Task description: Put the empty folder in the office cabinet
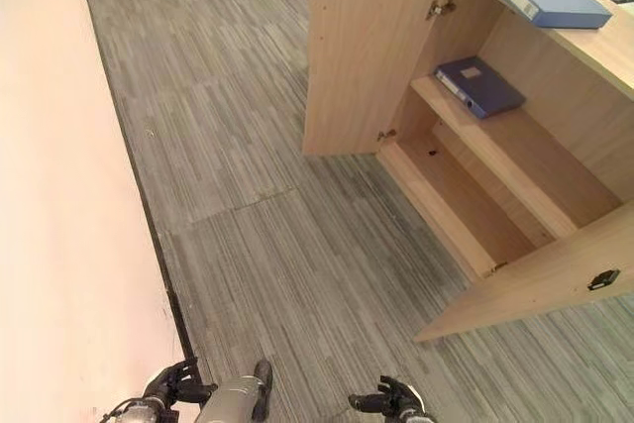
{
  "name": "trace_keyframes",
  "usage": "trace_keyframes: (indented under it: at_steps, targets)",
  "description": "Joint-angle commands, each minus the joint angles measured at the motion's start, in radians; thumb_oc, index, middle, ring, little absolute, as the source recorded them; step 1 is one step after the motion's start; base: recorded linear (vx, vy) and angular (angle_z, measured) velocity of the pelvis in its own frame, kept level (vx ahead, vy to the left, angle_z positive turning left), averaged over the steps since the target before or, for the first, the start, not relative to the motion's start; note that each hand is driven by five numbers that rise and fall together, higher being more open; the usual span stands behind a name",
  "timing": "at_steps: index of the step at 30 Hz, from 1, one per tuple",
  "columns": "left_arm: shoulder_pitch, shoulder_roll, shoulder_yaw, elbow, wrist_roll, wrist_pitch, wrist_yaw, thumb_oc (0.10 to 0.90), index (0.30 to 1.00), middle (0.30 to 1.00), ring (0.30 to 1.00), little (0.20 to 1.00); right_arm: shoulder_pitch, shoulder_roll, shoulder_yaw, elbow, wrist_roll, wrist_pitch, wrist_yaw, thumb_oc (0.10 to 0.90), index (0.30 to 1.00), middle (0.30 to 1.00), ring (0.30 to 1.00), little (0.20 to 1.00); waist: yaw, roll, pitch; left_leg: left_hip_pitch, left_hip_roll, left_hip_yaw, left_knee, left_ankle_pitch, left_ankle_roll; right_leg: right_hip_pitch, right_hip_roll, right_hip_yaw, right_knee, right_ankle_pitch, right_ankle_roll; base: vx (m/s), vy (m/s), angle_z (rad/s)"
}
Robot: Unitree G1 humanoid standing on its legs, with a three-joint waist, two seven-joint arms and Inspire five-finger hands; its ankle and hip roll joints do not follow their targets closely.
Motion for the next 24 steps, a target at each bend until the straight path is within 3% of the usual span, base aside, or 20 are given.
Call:
trace_keyframes:
  at_steps: [1, 2, 3, 4, 5, 7, 9, 10, 11, 13, 18, 20, 21, 22, 23, 24]
  targets:
    - [-0.029, 0.045, 0.003, -0.079, 0.002, -0.033, 0.006, 0.800, 0.900, 0.900, 0.900, 0.900, 0.003, -0.076, -0.009, -0.074, 0.012, -0.040, -0.025, 0.800, 0.900, 0.900, 0.900, 0.900, -0.003, 0.062, 0.038, -0.007, 0.108, 0.015, -0.075, 0.080, -0.128, 0.048, 0.056, -0.208, -0.206, 0.082, -0.049, 0.19, 0.078, -0.34]
    - [-0.026, 0.042, 0.002, -0.069, 0.002, -0.034, 0.004, 0.800, 0.900, 0.900, 0.900, 0.900, 0.002, -0.077, -0.007, -0.074, 0.008, -0.040, -0.027, 0.800, 0.900, 0.900, 0.900, 0.900, -0.012, 0.066, 0.050, 0.040, 0.109, 0.014, -0.078, 0.050, -0.128, 0.013, 0.035, -0.271, -0.236, 0.020, -0.080, 0.28, 0.093, -0.32]
    - [-0.024, 0.042, 0.000, -0.069, 0.004, -0.033, 0.002, 0.800, 0.900, 0.900, 0.900, 0.900, 0.002, -0.080, -0.008, -0.074, 0.007, -0.039, -0.028, 0.800, 0.900, 0.900, 0.900, 0.900, -0.017, 0.068, 0.053, 0.061, 0.109, 0.018, -0.077, 0.037, -0.127, -0.007, 0.028, -0.296, -0.278, 0.013, -0.089, 0.42, 0.033, -0.17]
    - [-0.018, 0.037, -0.001, -0.062, 0.008, -0.034, 0.000, 0.800, 0.900, 0.900, 0.900, 0.900, 0.003, -0.089, -0.008, -0.070, 0.008, -0.038, -0.032, 0.800, 0.900, 0.900, 0.900, 0.900, -0.033, 0.055, 0.068, 0.109, 0.088, 0.023, -0.067, -0.005, -0.125, -0.026, 0.004, -0.323, -0.397, 0.047, -0.104, 0.30, 0.005, -0.08]
    - [-0.018, 0.037, 0.000, -0.062, 0.008, -0.034, 0.000, 0.800, 0.900, 0.900, 0.900, 0.900, 0.003, -0.089, -0.008, -0.070, 0.008, -0.038, -0.032, 0.800, 0.900, 0.900, 0.900, 0.900, -0.034, 0.056, 0.072, 0.115, 0.089, 0.023, -0.065, -0.009, -0.125, -0.018, 0.005, -0.324, -0.401, 0.045, -0.104, 0.32, -0.016, 0.05]
    - [-0.015, 0.028, 0.001, -0.044, 0.010, -0.034, 0.002, 0.800, 0.900, 0.900, 0.900, 0.900, 0.000, -0.097, -0.009, -0.056, 0.006, -0.036, -0.037, 0.800, 0.900, 0.900, 0.900, 0.900, -0.051, 0.050, 0.082, 0.163, 0.073, 0.023, -0.056, -0.056, -0.127, -0.061, -0.019, -0.347, -0.502, 0.107, -0.106, 0.29, -0.041, -0.08]
    - [-0.017, 0.025, 0.002, -0.043, 0.012, -0.036, 0.004, 0.800, 0.900, 0.900, 0.900, 0.900, -0.004, -0.104, -0.014, -0.041, 0.005, -0.029, -0.038, 0.800, 0.900, 0.900, 0.900, 0.900, -0.070, 0.045, 0.091, 0.200, 0.064, 0.017, -0.037, -0.098, -0.138, -0.097, -0.059, -0.357, -0.593, 0.159, -0.093, 0.40, -0.118, -0.14]
    - [-0.024, 0.025, 0.006, -0.041, 0.014, -0.040, 0.006, 0.800, 0.900, 0.900, 0.900, 0.900, -0.008, -0.106, -0.024, -0.030, -0.003, -0.020, -0.037, 0.800, 0.900, 0.900, 0.900, 0.900, -0.090, 0.053, 0.104, 0.235, 0.078, 0.006, -0.016, -0.136, -0.156, -0.139, -0.114, -0.372, -0.649, 0.207, -0.070, 0.34, -0.112, 0.01]
    - [-0.025, 0.025, 0.006, -0.040, 0.014, -0.040, 0.006, 0.800, 0.900, 0.900, 0.900, 0.900, -0.008, -0.106, -0.024, -0.030, -0.003, -0.019, -0.037, 0.800, 0.900, 0.900, 0.900, 0.900, -0.090, 0.056, 0.105, 0.236, 0.082, 0.005, -0.012, -0.141, -0.157, -0.136, -0.111, -0.374, -0.649, 0.206, -0.069, 0.45, -0.169, 0.13]
    - [-0.030, 0.034, 0.012, -0.035, 0.019, -0.040, 0.010, 0.800, 0.900, 0.900, 0.900, 0.900, -0.007, -0.110, -0.035, -0.011, -0.022, -0.010, -0.041, 0.800, 0.900, 0.900, 0.900, 0.900, -0.108, 0.062, 0.103, 0.290, 0.102, 0.018, -0.008, -0.183, -0.178, -0.175, -0.187, -0.433, -0.675, 0.243, -0.053, 0.34, -0.120, 0.14]
    - [-0.022, 0.024, 0.010, -0.023, 0.036, -0.040, 0.000, 0.800, 0.900, 0.900, 0.900, 0.900, 0.023, -0.130, -0.047, 0.016, -0.038, -0.007, -0.042, 0.800, 0.900, 0.900, 0.900, 0.900, -0.132, 0.064, 0.066, 0.382, 0.098, 0.046, -0.032, -0.228, -0.194, -0.140, -0.231, -0.488, -0.657, 0.294, -0.043, 0.35, -0.054, -0.05]
    - [-0.027, 0.016, -0.008, -0.036, 0.035, -0.038, -0.001, 0.800, 0.900, 0.900, 0.900, 0.900, 0.036, -0.140, -0.053, 0.021, -0.031, -0.007, -0.036, 0.800, 0.900, 0.900, 0.900, 0.900, -0.171, 0.084, 0.060, 0.409, 0.137, 0.052, 0.002, -0.234, -0.216, -0.167, -0.228, -0.467, -0.571, 0.285, -0.064, 0.44, -0.122, 0.07]
    - [-0.026, 0.015, -0.008, -0.037, 0.035, -0.038, -0.001, 0.800, 0.900, 0.900, 0.900, 0.900, 0.037, -0.141, -0.053, 0.021, -0.031, -0.007, -0.036, 0.800, 0.900, 0.900, 0.900, 0.900, -0.171, 0.087, 0.057, 0.405, 0.140, 0.053, 0.007, -0.238, -0.218, -0.173, -0.227, -0.467, -0.562, 0.279, -0.065, 0.49, -0.188, 0.32]
    - [-0.021, 0.009, -0.010, -0.043, 0.031, -0.037, -0.003, 0.800, 0.900, 0.900, 0.900, 0.900, 0.037, -0.148, -0.046, 0.032, -0.042, -0.003, -0.028, 0.800, 0.900, 0.900, 0.900, 0.900, -0.172, 0.108, 0.048, 0.407, 0.186, 0.069, 0.098, -0.189, -0.240, -0.174, -0.187, -0.471, -0.503, 0.230, -0.097, 0.25, -0.114, 0.18]
    - [-0.021, 0.009, -0.010, -0.043, 0.032, -0.037, -0.003, 0.800, 0.900, 0.900, 0.900, 0.900, 0.037, -0.148, -0.046, 0.032, -0.042, -0.002, -0.028, 0.800, 0.900, 0.900, 0.900, 0.900, -0.175, 0.105, 0.046, 0.403, 0.182, 0.066, 0.095, -0.183, -0.241, -0.175, -0.191, -0.474, -0.507, 0.233, -0.099, 0.46, -0.272, 0.12]
    - [-0.016, 0.004, -0.009, -0.048, 0.022, -0.033, -0.003, 0.800, 0.900, 0.900, 0.900, 0.900, 0.033, -0.156, -0.036, 0.035, -0.052, -0.002, -0.029, 0.800, 0.900, 0.900, 0.900, 0.900, -0.168, 0.114, 0.052, 0.372, 0.220, 0.067, 0.266, -0.080, -0.251, -0.143, -0.144, -0.481, -0.493, 0.175, -0.140, 0.30, -0.284, -0.25]
